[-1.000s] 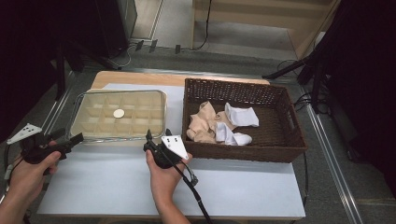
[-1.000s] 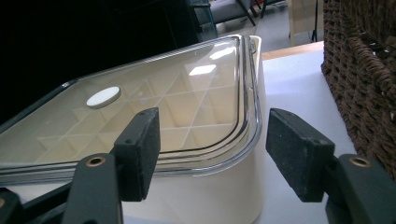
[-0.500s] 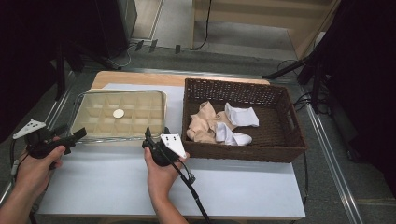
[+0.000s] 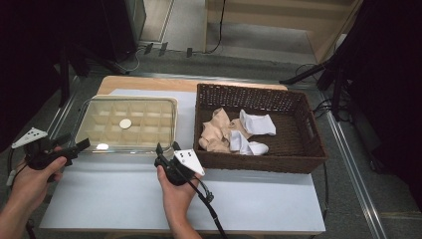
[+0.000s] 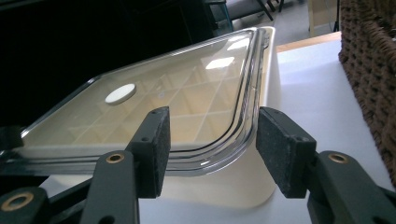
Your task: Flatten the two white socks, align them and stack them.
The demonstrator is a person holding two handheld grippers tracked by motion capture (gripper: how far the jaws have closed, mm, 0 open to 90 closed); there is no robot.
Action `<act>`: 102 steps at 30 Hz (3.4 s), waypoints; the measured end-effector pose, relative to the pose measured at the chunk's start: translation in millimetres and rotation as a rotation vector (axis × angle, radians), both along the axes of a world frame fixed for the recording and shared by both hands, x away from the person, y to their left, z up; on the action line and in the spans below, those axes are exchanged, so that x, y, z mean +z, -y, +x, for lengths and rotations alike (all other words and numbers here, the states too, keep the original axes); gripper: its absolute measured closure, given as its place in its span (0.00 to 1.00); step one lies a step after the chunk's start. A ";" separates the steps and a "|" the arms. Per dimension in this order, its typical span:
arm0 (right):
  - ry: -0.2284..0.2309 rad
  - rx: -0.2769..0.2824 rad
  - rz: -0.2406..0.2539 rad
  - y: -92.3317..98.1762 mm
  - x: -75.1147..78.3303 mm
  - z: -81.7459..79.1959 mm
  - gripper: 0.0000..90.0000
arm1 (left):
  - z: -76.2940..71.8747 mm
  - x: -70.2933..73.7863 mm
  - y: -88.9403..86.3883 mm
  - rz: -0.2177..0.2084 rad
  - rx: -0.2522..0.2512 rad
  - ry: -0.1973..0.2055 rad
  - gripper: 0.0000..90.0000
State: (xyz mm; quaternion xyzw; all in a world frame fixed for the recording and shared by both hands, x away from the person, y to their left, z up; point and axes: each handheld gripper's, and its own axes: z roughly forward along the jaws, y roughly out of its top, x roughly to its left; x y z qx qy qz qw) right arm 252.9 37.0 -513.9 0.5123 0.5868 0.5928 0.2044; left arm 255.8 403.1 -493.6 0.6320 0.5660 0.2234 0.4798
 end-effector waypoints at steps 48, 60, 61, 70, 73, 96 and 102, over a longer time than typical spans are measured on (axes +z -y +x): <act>-0.063 0.030 0.048 11.7 0.5 -9.5 0.54 | -2.3 0.2 -7.5 -0.061 0.004 0.012 0.22; -0.078 0.012 0.100 7.2 -0.8 4.4 0.59 | 15.1 -3.4 -6.8 -0.068 -0.036 0.010 0.29; -0.090 0.011 0.112 7.8 -0.1 4.9 0.60 | 16.4 -3.0 -8.0 -0.065 -0.032 0.009 0.29; -0.124 0.011 0.184 13.0 -2.3 10.8 0.63 | 22.2 -4.5 -6.3 -0.135 -0.070 -0.035 0.27; -0.133 0.018 0.199 14.8 -2.7 10.2 0.65 | 21.5 -3.3 -4.5 -0.151 -0.071 -0.062 0.28; -0.171 0.031 0.244 16.1 -4.5 2.9 0.73 | 8.0 -0.5 -14.4 -0.208 -0.066 -0.052 0.45; -0.168 0.045 0.259 14.6 -2.3 1.0 0.73 | 1.4 5.1 -16.2 -0.205 -0.064 -0.026 0.45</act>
